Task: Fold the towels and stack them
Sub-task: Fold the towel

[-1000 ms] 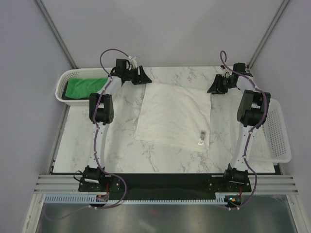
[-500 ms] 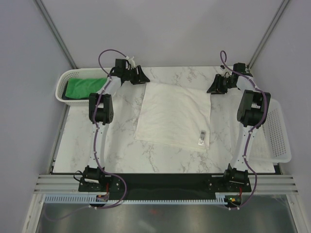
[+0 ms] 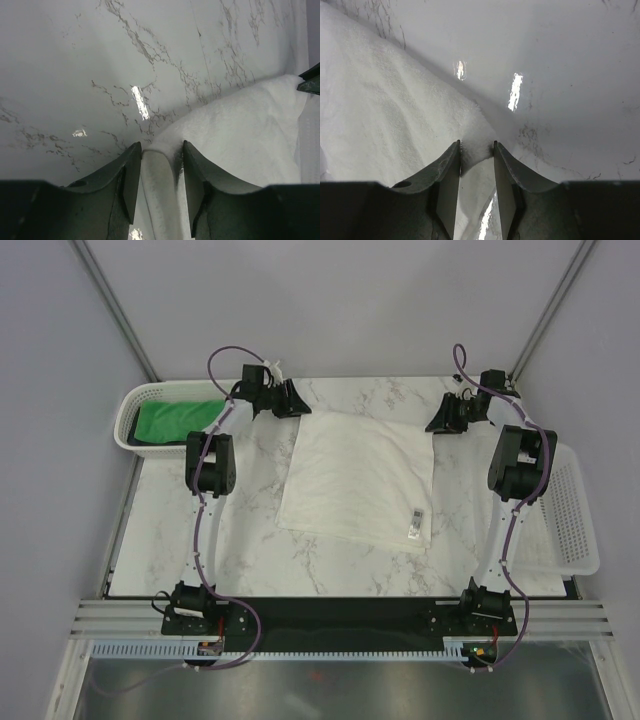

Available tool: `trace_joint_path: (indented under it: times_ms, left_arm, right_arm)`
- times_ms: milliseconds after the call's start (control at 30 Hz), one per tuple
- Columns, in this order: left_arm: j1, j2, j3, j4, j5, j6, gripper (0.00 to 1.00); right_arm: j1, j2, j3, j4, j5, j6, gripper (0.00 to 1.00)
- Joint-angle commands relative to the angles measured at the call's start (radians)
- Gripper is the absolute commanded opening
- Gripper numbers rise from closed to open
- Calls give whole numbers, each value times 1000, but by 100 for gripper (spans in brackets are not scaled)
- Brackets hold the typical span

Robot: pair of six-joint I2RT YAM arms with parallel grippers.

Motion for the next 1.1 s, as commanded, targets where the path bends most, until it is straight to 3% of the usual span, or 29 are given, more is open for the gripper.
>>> trace_joint_path:
  times_ms: [0, 100, 167, 233, 333, 433, 633, 1067]
  left_arm:
    - [-7, 3, 5, 14, -22, -44, 46]
    - [-7, 1, -1, 69, 1, -73, 30]
    - [-7, -3, -19, 118, 32, -103, 17]
    - [-7, -5, -25, 159, 55, -137, 2]
    - [-5, -43, -65, 179, 73, -133, 2]
    - [-2, -144, -160, 185, 55, -88, 2]
    - [10, -369, -352, 173, -2, 4, 2]
    - [36, -490, -438, 115, -106, 65, 2]
  right_arm:
    - [-9, -3, 26, -5, -46, -33, 38]
    - [-11, -1, 22, -6, -60, -34, 28]
    - [-11, -1, 17, -6, -68, -33, 6]
    - [-9, -4, 11, -6, -80, -19, 0]
    - [14, -19, 7, 12, -89, 18, 0]
    - [89, -82, -13, 35, 27, 44, 0]
    - [133, -320, -269, 334, 160, 211, 0]
    - [135, -357, -234, 336, 167, 185, 0]
